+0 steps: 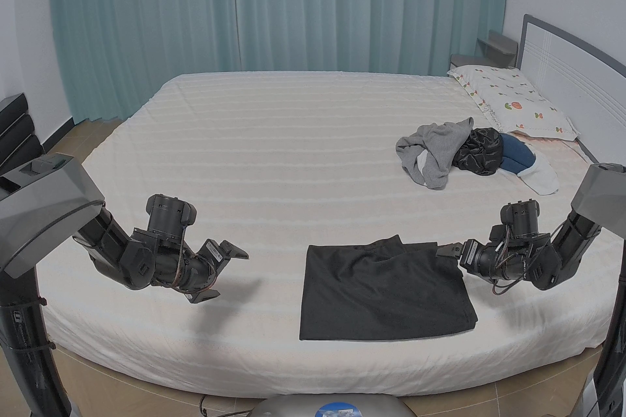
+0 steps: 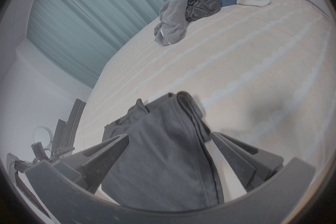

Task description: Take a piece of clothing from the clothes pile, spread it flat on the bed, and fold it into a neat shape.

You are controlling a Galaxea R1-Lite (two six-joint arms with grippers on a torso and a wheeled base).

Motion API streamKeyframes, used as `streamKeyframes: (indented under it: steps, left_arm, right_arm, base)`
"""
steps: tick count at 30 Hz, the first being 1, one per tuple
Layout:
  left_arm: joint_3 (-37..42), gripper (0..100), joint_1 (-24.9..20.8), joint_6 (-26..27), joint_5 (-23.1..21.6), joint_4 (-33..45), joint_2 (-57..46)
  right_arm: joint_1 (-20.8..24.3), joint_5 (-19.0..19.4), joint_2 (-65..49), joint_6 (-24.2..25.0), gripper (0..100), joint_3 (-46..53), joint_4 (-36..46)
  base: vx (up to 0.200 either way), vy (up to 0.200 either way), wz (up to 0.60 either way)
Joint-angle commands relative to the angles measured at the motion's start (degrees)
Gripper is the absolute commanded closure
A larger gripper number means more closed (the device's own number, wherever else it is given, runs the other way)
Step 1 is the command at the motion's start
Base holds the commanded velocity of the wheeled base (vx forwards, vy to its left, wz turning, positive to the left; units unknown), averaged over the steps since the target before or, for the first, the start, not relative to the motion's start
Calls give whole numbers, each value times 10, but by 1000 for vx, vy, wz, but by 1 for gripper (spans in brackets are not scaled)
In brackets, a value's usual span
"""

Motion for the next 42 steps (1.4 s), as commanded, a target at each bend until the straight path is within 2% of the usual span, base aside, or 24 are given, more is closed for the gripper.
streamKeyframes:
  steps: [1, 6, 7, 17, 22, 27, 38, 39, 42]
  left_arm:
    - [0, 0, -1, 0, 0, -1, 3]
    - [0, 0, -1, 2, 0, -1, 4]
    - [0, 0, -1, 2, 0, -1, 4]
    - [0, 0, -1, 4, 1, -1, 4]
    - [0, 0, -1, 4, 1, -1, 4]
    - [0, 0, -1, 4, 1, -1, 4]
    - [0, 0, -2, 5, 1, -1, 4]
    - [1, 0, -2, 5, 1, -1, 5]
    - [1, 0, -6, 5, 2, -1, 5]
  right_arm:
    - [-7, 2, 65, 18, 0, -61, -1]
    - [-5, 15, 81, 49, 0, -98, 2]
    - [-5, 17, 84, 48, 100, -99, 1]
    - [-24, 21, 95, 52, 100, -109, -2]
    - [-54, 21, 94, 66, 100, -105, -22]
    - [-62, 22, 97, 94, 100, -106, -31]
    - [-60, 25, 104, 94, 100, -105, -30]
    - [-60, 25, 105, 94, 0, -104, -30]
    - [-56, 24, 99, 95, 0, -98, -32]
  base:
    - [0, 0, 0]
    - [0, 0, 0]
    - [0, 0, 0]
    - [0, 0, 0]
    - [0, 0, 0]
    - [0, 0, 0]
    - [0, 0, 0]
    - [0, 0, 0]
    - [0, 0, 0]
